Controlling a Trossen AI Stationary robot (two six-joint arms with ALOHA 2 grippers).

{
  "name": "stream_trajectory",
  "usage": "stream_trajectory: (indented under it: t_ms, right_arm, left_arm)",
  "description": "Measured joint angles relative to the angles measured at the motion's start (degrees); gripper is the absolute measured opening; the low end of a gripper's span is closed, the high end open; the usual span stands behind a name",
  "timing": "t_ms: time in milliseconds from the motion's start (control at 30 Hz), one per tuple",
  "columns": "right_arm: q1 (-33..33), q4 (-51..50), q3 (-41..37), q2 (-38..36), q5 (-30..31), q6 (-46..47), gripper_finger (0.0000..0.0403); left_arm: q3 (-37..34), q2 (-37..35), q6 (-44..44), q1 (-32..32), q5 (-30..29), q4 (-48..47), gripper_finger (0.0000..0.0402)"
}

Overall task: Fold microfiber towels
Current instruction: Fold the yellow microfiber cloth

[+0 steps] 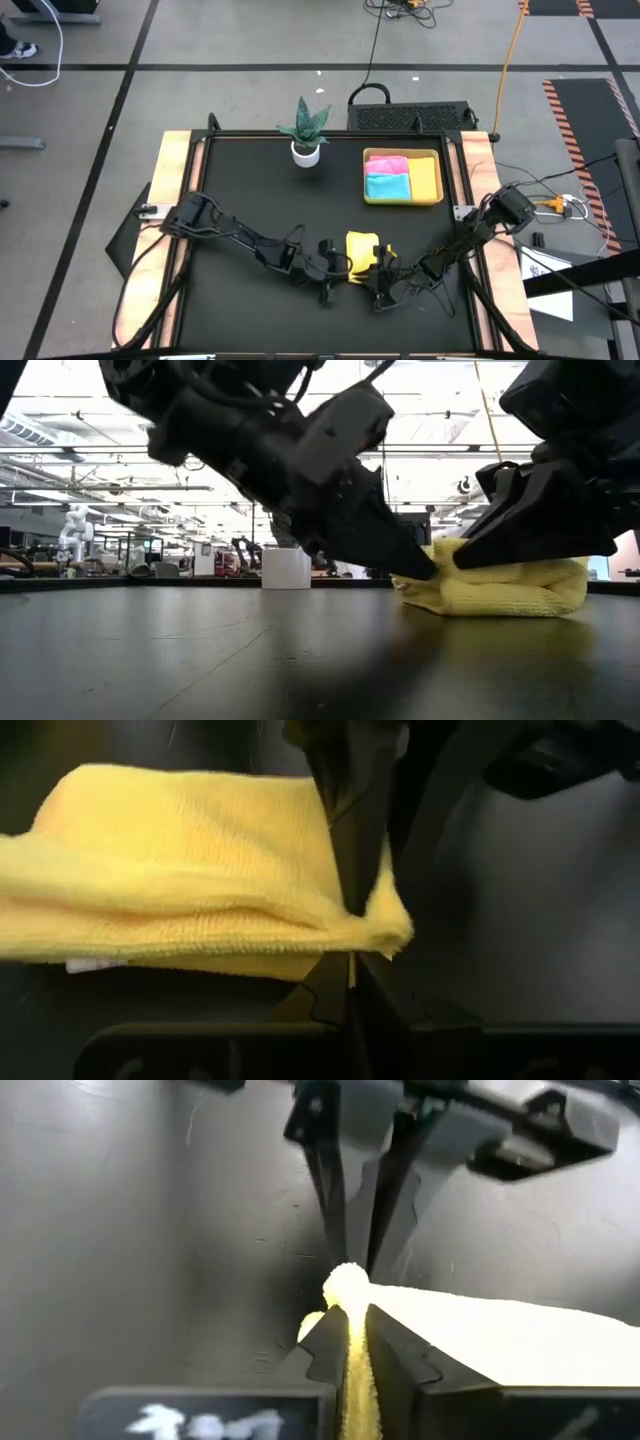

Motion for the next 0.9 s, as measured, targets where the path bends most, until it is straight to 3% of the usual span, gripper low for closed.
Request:
stream_trajectory:
  t_ms: [233, 367, 533, 700, 900]
  right_arm:
    - [-0.01, 0.09, -0.67, 0.00, -1.52, 0.90, 0.0075]
    - [0.43, 0.02, -0.85, -0.76, -2.97, -0.91, 0.0124]
    - [2.14, -1.15, -0.85, -6.98, -7.52, -2.58, 0.0159]
    - [3.16, -8.34, -0.83, -14.07, -7.36, 4.85, 0.0145]
    - [2.68, -10.86, -3.36, -14.61, -7.34, 12.73, 0.0070]
  left_arm:
    - [0.00, -4.34, 0.37, -0.38, -0.01, -6.74, 0.0024]
    - [0.02, -4.46, 2.08, -0.18, -0.09, -3.90, 0.0024]
    - [0.04, -2.73, 3.80, 1.60, -0.29, 3.53, 0.0024]
    - [0.04, 0.15, 5.19, 4.11, 0.52, 8.78, 0.0024]
    - [0.02, 1.45, 3.64, 6.81, 1.85, 4.53, 0.0024]
